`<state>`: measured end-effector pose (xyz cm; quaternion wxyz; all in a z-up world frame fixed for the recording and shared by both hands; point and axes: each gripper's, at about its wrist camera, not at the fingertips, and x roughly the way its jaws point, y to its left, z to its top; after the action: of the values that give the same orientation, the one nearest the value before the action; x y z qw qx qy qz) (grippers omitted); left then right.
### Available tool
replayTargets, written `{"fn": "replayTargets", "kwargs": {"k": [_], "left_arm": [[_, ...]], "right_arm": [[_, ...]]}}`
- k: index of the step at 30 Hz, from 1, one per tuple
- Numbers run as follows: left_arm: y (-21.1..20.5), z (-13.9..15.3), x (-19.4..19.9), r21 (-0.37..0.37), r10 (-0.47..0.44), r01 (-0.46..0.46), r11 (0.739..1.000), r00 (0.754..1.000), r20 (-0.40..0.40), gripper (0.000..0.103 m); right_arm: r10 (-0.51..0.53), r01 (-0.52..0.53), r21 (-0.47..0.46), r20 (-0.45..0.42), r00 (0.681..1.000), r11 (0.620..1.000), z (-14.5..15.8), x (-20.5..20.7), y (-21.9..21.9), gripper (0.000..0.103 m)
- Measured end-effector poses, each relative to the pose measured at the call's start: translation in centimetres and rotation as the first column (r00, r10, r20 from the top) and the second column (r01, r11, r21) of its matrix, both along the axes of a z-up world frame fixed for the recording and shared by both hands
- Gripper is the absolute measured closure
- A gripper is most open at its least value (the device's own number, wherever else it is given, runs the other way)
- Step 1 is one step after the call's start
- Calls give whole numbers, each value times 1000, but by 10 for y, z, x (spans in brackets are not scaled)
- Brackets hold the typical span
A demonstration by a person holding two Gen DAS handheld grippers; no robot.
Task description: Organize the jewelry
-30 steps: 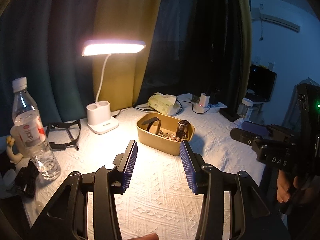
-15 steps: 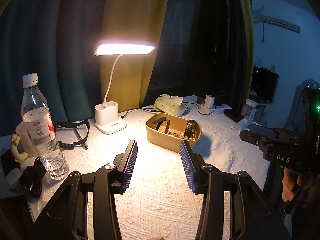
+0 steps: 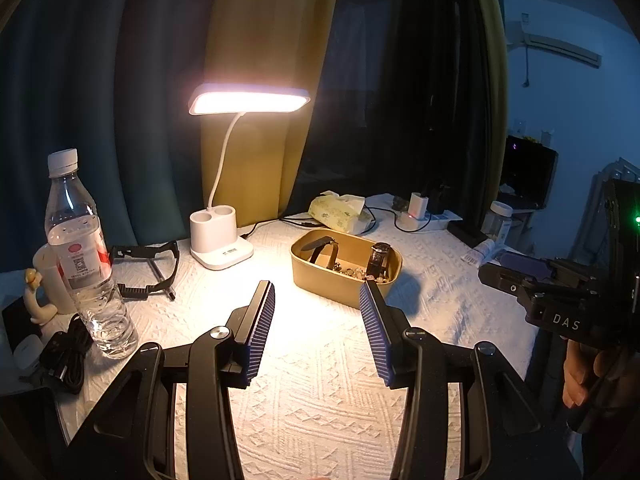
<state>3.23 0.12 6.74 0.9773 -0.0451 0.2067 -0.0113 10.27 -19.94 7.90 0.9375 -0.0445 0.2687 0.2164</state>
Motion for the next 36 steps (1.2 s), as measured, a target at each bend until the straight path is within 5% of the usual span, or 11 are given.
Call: {"fn": "replayTargets", "kwargs": {"k": [36], "left_arm": [[-6,1,-2,0,-4,4,1000,1000,7,56]], "right_arm": [[4,-4,-6,-6,1000,1000,-3,2,-1,54]]}}
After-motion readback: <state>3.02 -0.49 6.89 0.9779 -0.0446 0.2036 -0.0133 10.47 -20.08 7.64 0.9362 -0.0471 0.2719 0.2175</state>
